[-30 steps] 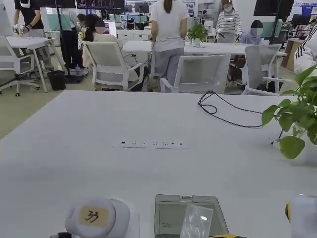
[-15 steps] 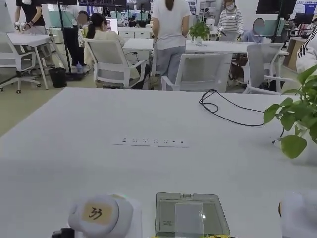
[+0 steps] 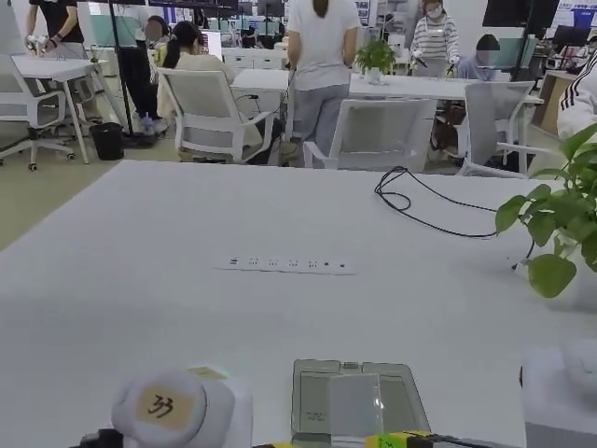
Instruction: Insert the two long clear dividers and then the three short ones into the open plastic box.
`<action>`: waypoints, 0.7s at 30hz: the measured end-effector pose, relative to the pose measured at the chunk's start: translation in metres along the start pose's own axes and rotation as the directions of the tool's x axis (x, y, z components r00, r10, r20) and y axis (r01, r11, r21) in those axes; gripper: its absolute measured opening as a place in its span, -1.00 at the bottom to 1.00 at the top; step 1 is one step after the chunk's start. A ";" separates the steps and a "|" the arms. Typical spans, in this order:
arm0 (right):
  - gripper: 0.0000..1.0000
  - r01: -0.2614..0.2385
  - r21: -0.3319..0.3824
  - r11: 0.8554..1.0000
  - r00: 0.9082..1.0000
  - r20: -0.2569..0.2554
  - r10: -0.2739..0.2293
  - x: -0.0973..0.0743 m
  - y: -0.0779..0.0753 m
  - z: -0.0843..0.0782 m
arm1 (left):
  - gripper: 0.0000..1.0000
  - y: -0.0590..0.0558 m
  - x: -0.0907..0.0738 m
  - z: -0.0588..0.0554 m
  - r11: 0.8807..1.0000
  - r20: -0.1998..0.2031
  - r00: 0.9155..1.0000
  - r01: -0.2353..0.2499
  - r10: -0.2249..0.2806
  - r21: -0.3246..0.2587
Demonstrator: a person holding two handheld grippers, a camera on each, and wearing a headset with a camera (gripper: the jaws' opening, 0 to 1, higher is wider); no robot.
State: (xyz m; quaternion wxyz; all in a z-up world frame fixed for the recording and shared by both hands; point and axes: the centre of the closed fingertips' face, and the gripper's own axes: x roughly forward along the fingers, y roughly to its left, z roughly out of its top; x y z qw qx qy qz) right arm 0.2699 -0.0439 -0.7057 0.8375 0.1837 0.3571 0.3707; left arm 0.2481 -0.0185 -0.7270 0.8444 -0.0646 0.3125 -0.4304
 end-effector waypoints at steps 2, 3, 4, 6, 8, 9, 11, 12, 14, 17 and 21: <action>-0.87 0.011 0.003 1.000 1.000 -0.011 -0.011 0.001 -0.001 0.001 | -0.09 0.001 -0.003 -0.003 0.999 -0.004 1.000 0.014 -0.014 0.030; -0.87 0.018 0.007 1.000 1.000 -0.019 -0.018 0.002 -0.002 0.002 | -0.05 0.001 -0.004 -0.004 0.999 -0.009 1.000 0.023 -0.022 0.040; -0.86 0.023 0.009 1.000 0.999 -0.023 -0.023 0.002 -0.003 0.003 | 0.01 0.001 -0.006 -0.006 0.998 -0.013 0.999 0.035 -0.034 0.057; -0.86 0.033 0.019 0.999 0.999 -0.033 -0.033 0.003 -0.006 0.006 | 0.10 0.004 -0.009 -0.010 0.994 -0.018 0.999 0.041 -0.039 0.105; -0.86 0.044 0.031 0.999 0.998 -0.043 -0.043 0.003 -0.008 0.009 | 0.26 0.005 -0.011 -0.013 0.990 -0.021 0.998 0.054 -0.052 0.132; -0.86 0.049 0.035 0.998 0.998 -0.050 -0.047 0.003 -0.009 0.010 | 0.34 0.005 -0.013 -0.012 0.984 -0.007 0.998 0.063 -0.063 0.168; -0.86 0.061 0.039 0.997 0.996 -0.062 -0.059 0.003 -0.011 0.012 | 0.48 0.007 -0.016 -0.018 0.980 -0.019 0.997 0.073 -0.070 0.187; -0.86 0.070 0.047 0.996 0.995 -0.073 -0.067 0.004 -0.012 0.013 | 0.51 0.007 -0.017 -0.018 0.976 -0.018 0.997 0.082 -0.080 0.203; -0.86 0.090 0.049 0.995 0.992 -0.098 -0.085 0.004 -0.014 0.012 | 0.60 0.008 -0.018 -0.020 0.967 -0.015 0.996 0.093 -0.092 0.237; -0.86 0.106 0.057 0.993 0.987 -0.129 -0.097 0.005 -0.015 0.011 | 0.80 0.007 -0.019 -0.025 0.950 -0.024 0.993 0.117 -0.115 0.290; -0.86 0.144 0.070 0.987 0.976 -0.177 -0.129 0.007 -0.020 0.008 | 1.00 0.007 -0.020 -0.033 0.925 -0.044 0.989 0.151 -0.144 0.349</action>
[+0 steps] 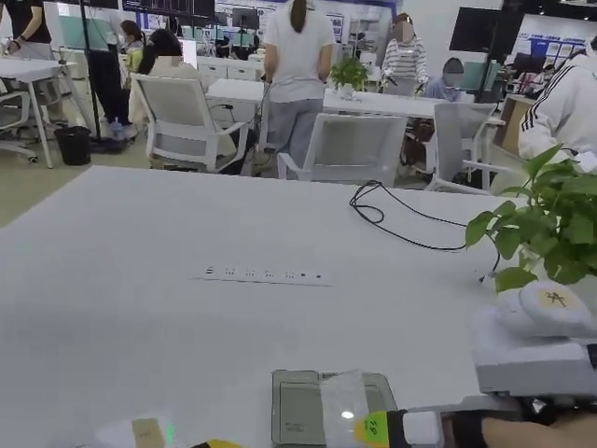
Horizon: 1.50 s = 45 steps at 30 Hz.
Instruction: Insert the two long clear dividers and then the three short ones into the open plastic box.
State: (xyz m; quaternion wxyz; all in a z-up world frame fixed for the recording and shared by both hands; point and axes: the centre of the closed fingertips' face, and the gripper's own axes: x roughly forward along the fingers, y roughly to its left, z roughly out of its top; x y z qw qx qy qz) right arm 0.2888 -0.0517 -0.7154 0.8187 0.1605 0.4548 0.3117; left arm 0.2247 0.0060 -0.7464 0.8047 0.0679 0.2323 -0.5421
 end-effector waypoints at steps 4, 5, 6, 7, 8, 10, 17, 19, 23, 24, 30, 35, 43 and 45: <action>-0.86 0.040 0.041 0.998 0.998 -0.044 -0.039 0.003 -0.004 -0.003 | 1.00 -0.003 -0.001 -0.011 0.999 -0.017 0.999 0.038 -0.038 0.017; -0.86 0.049 0.050 0.998 0.997 -0.060 -0.046 0.004 -0.005 -0.004 | 1.00 -0.004 -0.001 -0.013 0.999 -0.024 0.999 0.045 -0.044 0.023; -0.86 0.062 0.059 0.996 0.995 -0.081 -0.057 0.006 -0.007 -0.007 | 1.00 -0.006 -0.001 -0.015 0.998 -0.031 0.998 0.053 -0.052 0.033; -0.86 0.068 0.066 0.995 0.994 -0.092 -0.062 0.007 -0.007 -0.009 | 1.00 -0.006 -0.001 -0.017 0.997 -0.031 0.998 0.057 -0.056 0.041; -0.86 0.081 0.071 0.994 0.991 -0.109 -0.073 0.008 -0.007 -0.012 | 1.00 -0.007 -0.001 -0.019 0.997 -0.033 0.998 0.063 -0.061 0.047; -0.86 0.102 0.080 0.992 0.986 -0.137 -0.090 0.012 -0.010 -0.017 | 1.00 -0.009 -0.001 -0.023 0.996 -0.041 0.996 0.077 -0.075 0.049; -0.86 0.165 0.122 0.979 0.970 -0.202 -0.139 0.023 -0.017 -0.028 | 1.00 -0.012 -0.003 -0.031 0.993 -0.041 0.994 0.106 -0.104 0.052; -0.86 0.192 0.124 0.974 0.962 -0.219 -0.162 0.026 -0.022 -0.032 | 1.00 -0.012 -0.004 -0.032 0.992 -0.038 0.993 0.111 -0.109 0.052; -0.86 0.206 0.177 0.962 0.960 -0.226 -0.164 0.031 -0.025 -0.036 | 1.00 -0.009 -0.004 -0.033 0.992 -0.027 0.993 0.115 -0.114 0.050; -0.86 0.208 0.180 0.961 0.960 -0.224 -0.166 0.032 -0.025 -0.036 | 1.00 -0.009 -0.004 -0.032 0.992 -0.022 0.993 0.117 -0.116 0.048; -0.86 0.229 0.195 0.954 0.955 -0.233 -0.182 0.038 -0.027 -0.041 | 1.00 -0.008 -0.004 -0.033 0.991 -0.010 0.992 0.127 -0.126 0.046; -0.86 0.255 0.185 0.949 0.947 -0.248 -0.206 0.040 -0.032 -0.044 | 1.00 -0.008 -0.004 -0.033 0.990 -0.004 0.991 0.133 -0.133 0.043; -0.86 0.262 0.190 0.946 0.942 -0.261 -0.209 0.044 -0.036 -0.048 | 1.00 -0.009 -0.004 -0.034 0.990 0.001 0.991 0.134 -0.134 0.034; -0.86 0.262 0.186 0.947 0.942 -0.264 -0.208 0.046 -0.037 -0.049 | 1.00 -0.009 -0.004 -0.033 0.990 0.003 0.991 0.134 -0.134 0.030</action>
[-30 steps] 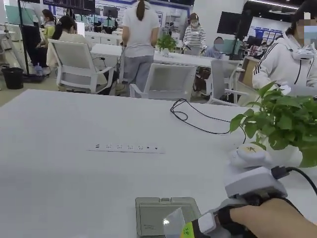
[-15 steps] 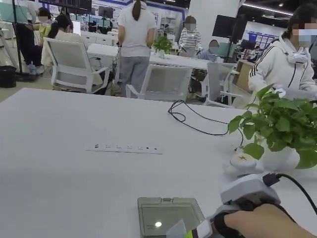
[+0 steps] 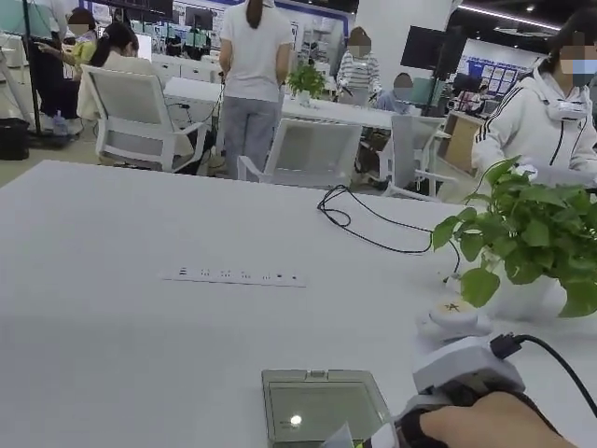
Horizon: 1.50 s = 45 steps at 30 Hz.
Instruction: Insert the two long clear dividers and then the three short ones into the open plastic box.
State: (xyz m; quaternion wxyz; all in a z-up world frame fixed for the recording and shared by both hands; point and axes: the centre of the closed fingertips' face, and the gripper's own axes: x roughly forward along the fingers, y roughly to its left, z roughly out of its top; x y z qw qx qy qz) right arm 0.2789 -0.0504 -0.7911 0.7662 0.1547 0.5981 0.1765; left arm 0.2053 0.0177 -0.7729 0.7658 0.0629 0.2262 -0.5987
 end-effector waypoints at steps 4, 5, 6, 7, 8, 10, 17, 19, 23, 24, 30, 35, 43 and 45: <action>-0.86 0.000 -0.008 1.000 1.000 -0.003 0.000 0.002 0.000 0.001 | 1.00 0.000 0.000 -0.001 1.000 0.001 1.000 -0.002 0.002 -0.006; -0.86 0.002 -0.013 1.000 1.000 -0.004 -0.002 0.002 0.000 0.001 | 1.00 0.000 0.000 -0.001 1.000 0.003 1.000 -0.002 0.002 -0.009; -0.86 0.002 -0.016 1.000 1.000 -0.004 -0.002 0.003 0.001 0.001 | 1.00 -0.001 0.000 -0.001 1.000 0.002 1.000 -0.002 0.002 -0.011; -0.86 0.002 -0.018 1.000 1.000 -0.005 -0.002 0.003 0.001 0.001 | 1.00 -0.001 0.000 -0.002 1.000 0.000 1.000 -0.002 0.002 -0.012; -0.86 0.004 -0.019 1.000 1.000 -0.006 -0.004 0.003 0.001 0.000 | 0.99 -0.001 0.000 -0.002 1.000 0.000 1.000 -0.001 0.001 -0.014; -0.86 0.008 -0.023 1.000 1.000 -0.006 -0.008 0.004 0.001 0.000 | 1.00 -0.001 0.000 -0.003 1.000 0.001 1.000 0.000 0.000 -0.016; -0.86 0.025 -0.041 0.999 1.000 -0.003 -0.025 0.005 -0.001 0.001 | 1.00 -0.001 0.000 -0.002 1.000 0.005 1.000 0.000 0.000 -0.024; -0.86 0.029 -0.049 0.998 1.000 -0.004 -0.029 0.005 0.000 0.002 | 0.99 -0.001 0.000 -0.002 1.000 0.004 1.000 0.000 0.000 -0.022; -0.86 0.048 -0.084 0.995 0.999 -0.006 -0.049 0.006 0.001 0.003 | 0.99 0.000 0.000 -0.002 1.000 0.006 1.000 -0.002 0.002 -0.025; -0.86 0.053 -0.092 0.994 0.998 -0.008 -0.054 0.007 0.002 0.002 | 0.99 0.000 0.000 -0.002 1.000 0.006 1.000 -0.002 0.002 -0.025; -0.86 0.085 -0.154 0.984 0.996 -0.013 -0.088 0.008 0.003 0.003 | 0.99 0.001 -0.001 -0.003 1.000 0.005 1.000 -0.008 0.008 -0.031; -0.86 0.128 -0.239 0.963 0.991 -0.017 -0.136 0.008 0.005 0.004 | 0.98 0.002 -0.001 -0.003 0.999 0.005 1.000 -0.010 0.010 -0.035; -0.86 0.165 -0.338 0.926 0.983 -0.020 -0.183 0.014 0.012 0.003 | 0.98 0.002 -0.001 -0.002 0.999 0.007 1.000 -0.014 0.014 -0.037; -0.85 0.153 -0.338 0.929 0.985 -0.020 -0.169 0.016 0.013 0.003 | 0.99 0.002 -0.001 -0.002 0.999 0.007 1.000 -0.015 0.015 -0.035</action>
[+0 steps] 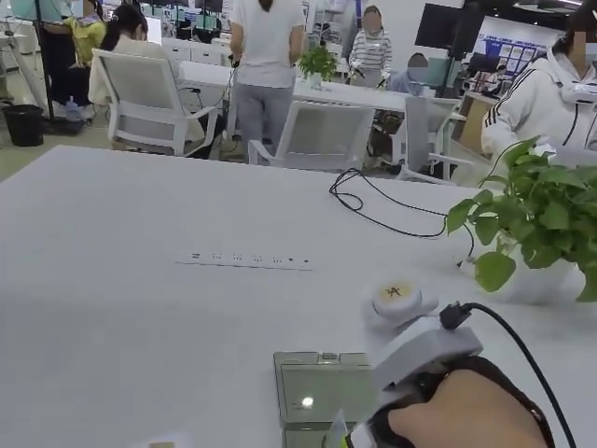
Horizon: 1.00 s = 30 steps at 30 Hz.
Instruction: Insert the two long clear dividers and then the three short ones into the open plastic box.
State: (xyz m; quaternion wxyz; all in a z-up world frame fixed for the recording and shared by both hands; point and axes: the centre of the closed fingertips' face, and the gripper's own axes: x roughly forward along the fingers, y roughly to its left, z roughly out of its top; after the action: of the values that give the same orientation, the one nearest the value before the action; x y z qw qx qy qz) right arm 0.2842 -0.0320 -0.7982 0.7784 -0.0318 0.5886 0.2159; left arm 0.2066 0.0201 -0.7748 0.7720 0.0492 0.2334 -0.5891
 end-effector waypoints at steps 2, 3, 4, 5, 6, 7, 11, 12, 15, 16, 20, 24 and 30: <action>-0.85 -0.009 0.005 1.000 1.000 0.000 0.009 0.003 -0.001 -0.001 | 1.00 0.000 0.000 0.000 1.000 0.000 1.000 0.000 0.000 0.001; -0.85 -0.023 0.015 1.000 1.000 0.004 0.023 0.004 0.000 -0.001 | 1.00 0.000 0.000 0.000 1.000 0.001 1.000 0.001 -0.001 0.001; -0.84 -0.034 0.022 0.999 0.999 0.008 0.033 0.005 0.000 -0.001 | 1.00 0.000 0.000 0.000 1.000 0.001 1.000 0.003 -0.003 0.002; -0.84 -0.037 0.023 0.999 0.999 0.009 0.036 0.006 -0.001 -0.001 | 1.00 0.000 0.000 0.000 1.000 0.000 1.000 0.003 -0.003 0.003; -0.83 -0.045 0.027 0.999 0.999 0.011 0.045 0.007 -0.001 -0.002 | 1.00 0.000 0.000 0.000 1.000 -0.002 1.000 0.003 -0.003 0.004; -0.83 -0.063 0.040 0.997 0.998 0.019 0.062 0.009 0.000 -0.002 | 1.00 -0.001 0.000 -0.001 1.000 -0.003 1.000 0.003 -0.003 0.005; -0.82 -0.087 0.058 0.995 0.996 0.027 0.086 0.013 -0.001 -0.004 | 1.00 0.000 -0.001 -0.001 1.000 -0.003 1.000 -0.001 0.001 0.000; -0.82 -0.095 0.066 0.993 0.995 0.031 0.093 0.014 0.000 -0.004 | 1.00 0.000 -0.001 -0.001 1.000 -0.003 1.000 -0.001 0.001 0.000; -0.81 -0.108 0.074 0.991 0.994 0.036 0.106 0.017 -0.001 -0.005 | 1.00 0.000 -0.001 -0.001 1.000 -0.003 1.000 -0.003 0.003 -0.003; -0.81 -0.113 0.078 0.991 0.993 0.038 0.110 0.018 -0.001 -0.006 | 1.00 0.000 -0.001 -0.002 1.000 -0.006 1.000 -0.004 0.004 -0.003; -0.81 -0.125 0.083 0.989 0.992 0.046 0.121 0.021 -0.002 -0.008 | 1.00 0.000 -0.001 -0.002 1.000 -0.006 1.000 -0.009 0.009 -0.010; -0.80 -0.140 0.092 0.986 0.989 0.057 0.136 0.021 0.000 -0.008 | 1.00 0.002 -0.003 -0.002 1.000 -0.006 1.000 -0.017 0.016 -0.013; -0.78 -0.180 0.105 0.978 0.981 0.089 0.171 0.020 0.000 -0.007 | 1.00 0.004 -0.004 -0.003 0.999 -0.010 1.000 -0.030 0.030 -0.019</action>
State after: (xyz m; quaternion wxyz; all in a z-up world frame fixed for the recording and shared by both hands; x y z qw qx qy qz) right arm 0.2821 -0.0285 -0.8192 0.7795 0.0729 0.5690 0.2515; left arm 0.2084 0.0260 -0.7761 0.7801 0.0481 0.2420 -0.5749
